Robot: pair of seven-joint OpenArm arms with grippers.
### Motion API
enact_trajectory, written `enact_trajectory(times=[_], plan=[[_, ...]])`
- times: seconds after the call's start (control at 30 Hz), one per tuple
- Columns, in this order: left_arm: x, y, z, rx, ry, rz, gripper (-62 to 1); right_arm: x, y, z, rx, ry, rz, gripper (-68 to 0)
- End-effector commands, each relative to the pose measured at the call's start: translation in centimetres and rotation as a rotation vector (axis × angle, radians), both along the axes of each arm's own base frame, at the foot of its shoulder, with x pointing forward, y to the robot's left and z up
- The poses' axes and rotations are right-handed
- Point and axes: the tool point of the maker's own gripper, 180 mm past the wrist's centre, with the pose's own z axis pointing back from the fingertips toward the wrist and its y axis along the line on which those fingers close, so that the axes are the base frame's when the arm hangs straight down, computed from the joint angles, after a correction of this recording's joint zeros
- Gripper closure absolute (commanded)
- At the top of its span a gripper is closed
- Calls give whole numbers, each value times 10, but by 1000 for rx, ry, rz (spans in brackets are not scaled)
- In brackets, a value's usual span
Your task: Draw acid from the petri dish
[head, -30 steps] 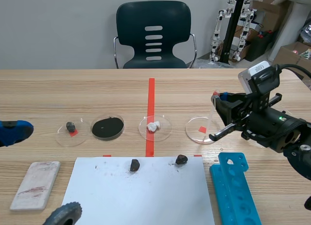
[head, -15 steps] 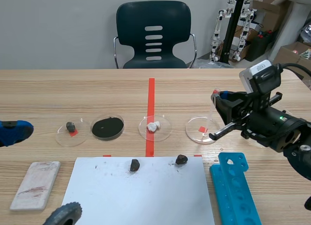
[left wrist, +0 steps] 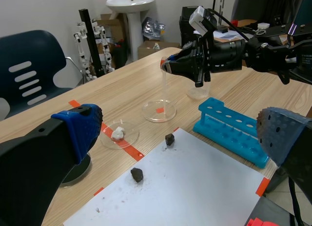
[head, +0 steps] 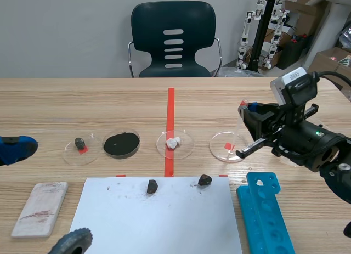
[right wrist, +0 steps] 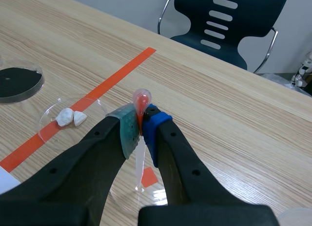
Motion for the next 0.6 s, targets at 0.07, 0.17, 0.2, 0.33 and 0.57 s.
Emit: enact_trajectory(times=[0.07, 0.17, 0.2, 0.33, 0.57], plan=[[0, 1, 4, -21, -8, 12, -623, 5, 0, 8, 9, -24, -5, -11], [0, 1, 4, -21, -8, 12, -623, 5, 0, 7, 6, -20, -5, -11], [0, 1, 4, -21, -8, 12, -623, 5, 0, 7, 6, -20, -5, -15], [0, 1, 4, -21, -8, 12, -623, 5, 0, 7, 6, -20, -5, -38], [0, 1, 4, -21, -8, 12, -623, 5, 0, 7, 7, -20, -5, -38]])
